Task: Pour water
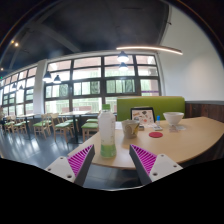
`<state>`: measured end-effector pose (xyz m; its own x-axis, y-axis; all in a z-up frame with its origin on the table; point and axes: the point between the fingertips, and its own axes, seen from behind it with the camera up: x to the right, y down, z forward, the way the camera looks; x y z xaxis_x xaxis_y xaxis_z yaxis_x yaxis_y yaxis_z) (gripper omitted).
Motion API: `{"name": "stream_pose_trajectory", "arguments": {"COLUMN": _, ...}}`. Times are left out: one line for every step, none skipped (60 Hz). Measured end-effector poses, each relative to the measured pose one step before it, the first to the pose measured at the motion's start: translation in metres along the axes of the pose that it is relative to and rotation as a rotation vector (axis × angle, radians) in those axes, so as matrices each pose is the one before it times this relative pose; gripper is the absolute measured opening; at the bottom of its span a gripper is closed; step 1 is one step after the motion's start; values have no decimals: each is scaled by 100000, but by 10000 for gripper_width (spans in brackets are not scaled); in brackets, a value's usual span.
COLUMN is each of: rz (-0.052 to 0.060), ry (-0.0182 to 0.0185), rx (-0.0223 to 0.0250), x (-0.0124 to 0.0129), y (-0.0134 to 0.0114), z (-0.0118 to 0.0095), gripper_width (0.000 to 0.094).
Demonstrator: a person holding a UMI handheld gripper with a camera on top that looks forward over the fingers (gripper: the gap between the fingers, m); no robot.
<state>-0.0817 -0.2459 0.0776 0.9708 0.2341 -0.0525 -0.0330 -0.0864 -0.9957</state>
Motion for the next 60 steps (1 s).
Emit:
{"name": "stream_pose_trajectory", "arguments": {"rz": -338, "ry": -612, "rx": 500, "x": 87, "y": 88, "z": 959, "gripper_width": 788}}
{"name": "stream_pose_trajectory", "arguments": {"rz": -299, "ry": -242, "rx": 414, "x": -326, "y": -135, "z": 614, "gripper_width": 790}}
{"name": "stream_pose_trajectory", "arguments": {"rz": -444, "ry": -119, "rx": 675, "x": -329, "y": -221, "z": 601, "gripper_width": 789}}
{"name": "stream_pose_trajectory", "arguments": {"rz": -573, "ry": -158, "rx": 928, "x": 48, "y": -127, "z": 908, "gripper_width": 787}}
{"name": "stream_pose_trajectory", "arguments": {"rz": -725, "ry": 745, "rx": 854, "x": -1070, "y": -210, "z": 108, "gripper_width": 788}}
{"name": "stream_pose_trajectory", "arguments": {"rz": -924, "ry": 637, "rx": 893, "x": -225, "y": -280, "z": 596, "gripper_width": 784}}
{"name": "stream_pose_trajectory", "arguments": {"rz": -978, "ry": 937, "rx": 852, "x": -167, "y": -310, "z": 680, "gripper_width": 785}}
{"name": "stream_pose_trajectory", "arguments": {"rz": -937, "ry": 1282, "rx": 653, "x": -72, "y": -285, "z": 755, "gripper_width": 785}}
{"name": "stream_pose_trajectory", "arguments": {"rz": -971, "ry": 1287, "rx": 570, "x": 961, "y": -79, "z": 1484, "gripper_width": 784}}
{"name": "stream_pose_trajectory", "arguments": {"rz": -695, "ry": 1889, "rx": 237, "x": 80, "y": -241, "z": 549, "gripper_width": 786}}
{"name": "stream_pose_trajectory", "arguments": {"rz": -508, "ry": 1802, "rx": 201, "x": 45, "y": -158, "z": 693, "gripper_width": 786}}
{"name": "stream_pose_trajectory", "arguments": {"rz": -436, "ry": 1357, "rx": 381, "x": 495, "y": 170, "z": 721, "gripper_width": 785}}
{"name": "stream_pose_trajectory", "arguments": {"rz": 58, "ry": 1415, "rx": 189, "x": -882, "y": -578, "z": 389, "gripper_width": 785}}
{"name": "stream_pose_trajectory", "arguments": {"rz": -12, "ry": 1133, "rx": 377, "x": -91, "y": -251, "z": 795, "gripper_width": 785}}
{"name": "stream_pose_trajectory", "arguments": {"rz": 163, "ry": 1096, "rx": -75, "x": -75, "y": -114, "z": 831, "gripper_width": 784}}
{"name": "stream_pose_trajectory", "arguments": {"rz": 466, "ry": 1078, "rx": -631, "x": -114, "y": 8, "z": 741, "gripper_width": 782}}
{"name": "stream_pose_trajectory", "arguments": {"rz": 877, "ry": 909, "rx": -748, "x": -179, "y": 15, "z": 717, "gripper_width": 783}}
{"name": "stream_pose_trajectory", "arguments": {"rz": 969, "ry": 477, "rx": -597, "x": 593, "y": 516, "z": 1261, "gripper_width": 783}}
{"name": "stream_pose_trajectory", "arguments": {"rz": 1309, "ry": 211, "rx": -796, "x": 232, "y": 594, "z": 892, "gripper_width": 780}}
{"name": "stream_pose_trajectory", "arguments": {"rz": 1615, "ry": 40, "rx": -1415, "x": -990, "y": -477, "z": -93, "gripper_width": 773}}
{"name": "stream_pose_trajectory", "arguments": {"rz": 1515, "ry": -582, "rx": -925, "x": -418, "y": 9, "z": 559, "gripper_width": 761}}
{"name": "stream_pose_trajectory", "arguments": {"rz": 1419, "ry": -666, "rx": -665, "x": -423, "y": 29, "z": 420, "gripper_width": 744}}
{"name": "stream_pose_trajectory", "arguments": {"rz": 937, "ry": -465, "rx": -257, "x": -363, "y": -54, "z": 405, "gripper_width": 692}}
{"name": "stream_pose_trajectory", "arguments": {"rz": 246, "ry": 487, "rx": -289, "x": 556, "y": 452, "z": 918, "gripper_width": 606}}
{"name": "stream_pose_trajectory", "arguments": {"rz": -597, "ry": 883, "rx": -613, "x": -566, "y": -378, "z": -297, "gripper_width": 520}}
{"name": "stream_pose_trajectory", "arguments": {"rz": -1192, "ry": 810, "rx": -567, "x": 54, "y": 98, "z": 177, "gripper_width": 460}}
{"name": "stream_pose_trajectory", "arguments": {"rz": -432, "ry": 757, "rx": 943, "x": 1209, "y": 729, "z": 1450, "gripper_width": 462}}
{"name": "stream_pose_trajectory", "arguments": {"rz": -295, "ry": 982, "rx": 582, "x": -872, "y": -401, "z": -889, "gripper_width": 462}}
{"name": "stream_pose_trajectory", "arguments": {"rz": -157, "ry": 640, "rx": 492, "x": 54, "y": -58, "z": 27, "gripper_width": 461}}
{"name": "stream_pose_trajectory", "arguments": {"rz": 142, "ry": 563, "rx": 242, "x": 28, "y": -35, "z": 55, "gripper_width": 461}}
{"name": "stream_pose_trajectory", "arguments": {"rz": 333, "ry": 226, "rx": -123, "x": 13, "y": 25, "z": 28, "gripper_width": 460}}
{"name": "stream_pose_trajectory", "arguments": {"rz": 341, "ry": -194, "rx": -373, "x": -45, "y": 68, "z": 0, "gripper_width": 460}}
{"name": "stream_pose_trajectory", "arguments": {"rz": 158, "ry": -250, "rx": -698, "x": -51, "y": 112, "z": 30, "gripper_width": 459}}
{"name": "stream_pose_trajectory", "arguments": {"rz": 68, "ry": -380, "rx": -541, "x": 136, "y": 125, "z": 228, "gripper_width": 459}}
{"name": "stream_pose_trajectory", "arguments": {"rz": 176, "ry": -586, "rx": -54, "x": -61, "y": -16, "z": -61, "gripper_width": 461}}
{"name": "stream_pose_trajectory", "arguments": {"rz": 215, "ry": -822, "rx": -156, "x": -140, "y": 21, "z": -49, "gripper_width": 460}}
{"name": "stream_pose_trajectory", "arguments": {"rz": 223, "ry": -861, "rx": -316, "x": -139, "y": 64, "z": -28, "gripper_width": 459}}
{"name": "stream_pose_trajectory", "arguments": {"rz": 284, "ry": -674, "rx": -166, "x": -45, "y": 22, "z": 38, "gripper_width": 461}}
{"name": "stream_pose_trajectory", "arguments": {"rz": 214, "ry": -590, "rx": -83, "x": -42, "y": -19, "z": -39, "gripper_width": 460}}
{"name": "stream_pose_trajectory", "arguments": {"rz": -5, "ry": -504, "rx": -27, "x": -65, "y": -12, "z": -52, "gripper_width": 455}}
{"name": "stream_pose_trajectory", "arguments": {"rz": -320, "ry": -241, "rx": 97, "x": -13, "y": -28, "z": -29, "gripper_width": 432}}
{"name": "stream_pose_trajectory", "arguments": {"rz": -601, "ry": -56, "rx": 59, "x": 20, "y": -12, "z": -32, "gripper_width": 428}}
{"name": "stream_pose_trajectory", "arguments": {"rz": -693, "ry": -76, "rx": 225, "x": -23, "y": -46, "z": 24, "gripper_width": 423}}
{"name": "stream_pose_trajectory", "arguments": {"rz": -868, "ry": -168, "rx": 399, "x": -22, "y": -77, "z": 45, "gripper_width": 393}}
{"name": "stream_pose_trajectory", "arguments": {"rz": -571, "ry": -208, "rx": 78, "x": -33, "y": 6, "z": 55, "gripper_width": 384}}
{"name": "stream_pose_trajectory", "arguments": {"rz": -394, "ry": -538, "rx": 270, "x": -111, "y": -45, "z": 74, "gripper_width": 360}}
{"name": "stream_pose_trajectory", "arguments": {"rz": -155, "ry": -822, "rx": 127, "x": -30, "y": -75, "z": 247, "gripper_width": 348}}
{"name": "stream_pose_trajectory", "arguments": {"rz": -182, "ry": -705, "rx": 396, "x": -189, "y": -66, "z": 79, "gripper_width": 328}}
{"name": "stream_pose_trajectory", "arguments": {"rz": -41, "ry": -1237, "rx": 155, "x": 353, "y": 213, "z": 584, "gripper_width": 309}}
{"name": "stream_pose_trajectory", "arguments": {"rz": 642, "ry": -769, "rx": 442, "x": -181, "y": -56, "z": 150, "gripper_width": 309}}
{"name": "stream_pose_trajectory", "arguments": {"rz": 1037, "ry": -795, "rx": 426, "x": -184, "y": -114, "z": 160, "gripper_width": 307}}
{"name": "stream_pose_trajectory", "arguments": {"rz": 1479, "ry": -703, "rx": 199, "x": -135, "y": -141, "z": 213, "gripper_width": 313}}
{"name": "stream_pose_trajectory", "arguments": {"rz": 1717, "ry": -973, "rx": 557, "x": -193, "y": -304, "z": 204, "gripper_width": 285}}
{"name": "stream_pose_trajectory", "arguments": {"rz": 1793, "ry": -769, "rx": 376, "x": -119, "y": -321, "z": 243, "gripper_width": 284}}
{"name": "stream_pose_trajectory", "arguments": {"rz": 1721, "ry": -509, "rx": 54, "x": -743, "y": -449, "z": -168, "gripper_width": 285}}
{"name": "stream_pose_trajectory", "arguments": {"rz": 1557, "ry": -1106, "rx": 400, "x": -211, "y": -378, "z": 334, "gripper_width": 284}}
{"name": "stream_pose_trajectory", "arguments": {"rz": 1366, "ry": -1128, "rx": 283, "x": -323, "y": -253, "z": 466, "gripper_width": 285}}
{"name": "stream_pose_trajectory", "arguments": {"rz": 1749, "ry": -1606, "rx": 74, "x": 559, "y": -254, "z": 902, "gripper_width": 281}}
{"name": "stream_pose_trajectory", "arguments": {"rz": 2255, "ry": -799, "rx": -199, "x": -110, "y": -365, "z": 462, "gripper_width": 281}}
{"name": "stream_pose_trajectory", "arguments": {"rz": 2823, "ry": -706, "rx": -158, "x": -76, "y": -376, "z": 522, "gripper_width": 280}}
